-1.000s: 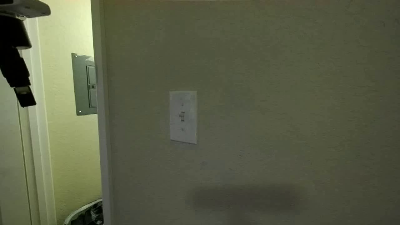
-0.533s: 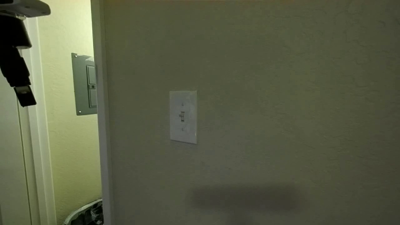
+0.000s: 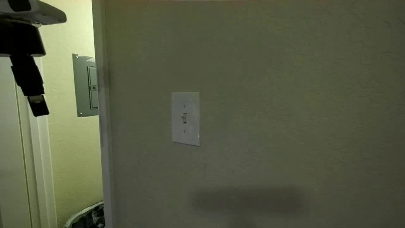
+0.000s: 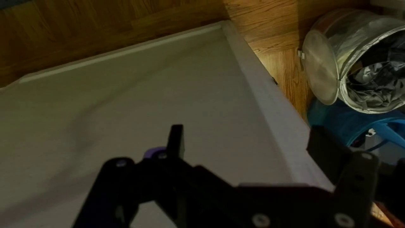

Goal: Flip the switch

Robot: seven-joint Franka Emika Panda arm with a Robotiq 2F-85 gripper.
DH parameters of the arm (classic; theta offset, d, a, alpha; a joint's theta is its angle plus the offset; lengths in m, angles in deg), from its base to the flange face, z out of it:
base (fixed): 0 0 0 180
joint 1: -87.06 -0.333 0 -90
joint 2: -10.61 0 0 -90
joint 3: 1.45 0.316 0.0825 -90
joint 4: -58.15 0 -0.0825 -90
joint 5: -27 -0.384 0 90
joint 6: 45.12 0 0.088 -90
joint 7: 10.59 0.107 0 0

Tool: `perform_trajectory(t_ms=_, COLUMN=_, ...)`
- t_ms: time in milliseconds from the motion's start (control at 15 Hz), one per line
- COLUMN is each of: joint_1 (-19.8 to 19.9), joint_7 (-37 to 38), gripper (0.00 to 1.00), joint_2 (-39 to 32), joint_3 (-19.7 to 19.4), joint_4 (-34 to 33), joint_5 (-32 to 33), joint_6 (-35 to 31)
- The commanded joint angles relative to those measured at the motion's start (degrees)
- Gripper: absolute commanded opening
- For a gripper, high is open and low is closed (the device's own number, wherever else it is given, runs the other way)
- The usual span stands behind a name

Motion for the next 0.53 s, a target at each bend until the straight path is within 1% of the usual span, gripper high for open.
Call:
perform_trajectory(t_ms=0, joint_1=0.27, joint_7=-5.16, gripper=1.0, joint_2=-1.61, joint_3=-3.89, joint_4=0.85, joint_5=2.52, joint_6=-2.61)
perform_trajectory(t_ms=333, joint_1=0.66, joint_7=-11.11, gripper=1.0, joint_2=-6.06, joint_3=-7.4, joint_4=-1.43, joint_5=6.1, joint_6=-4.7)
perform_trajectory(t_ms=400, joint_1=0.63, joint_7=-11.05, gripper=1.0, joint_2=-6.35, joint_3=-7.47, joint_4=-2.14, joint_5=6.95, joint_6=-4.68)
perform_trajectory(t_ms=467, joint_1=0.17, joint_7=-9.81, gripper=1.0, joint_2=-5.66, joint_3=-7.52, joint_4=-1.06, joint_5=5.58, joint_6=-3.7)
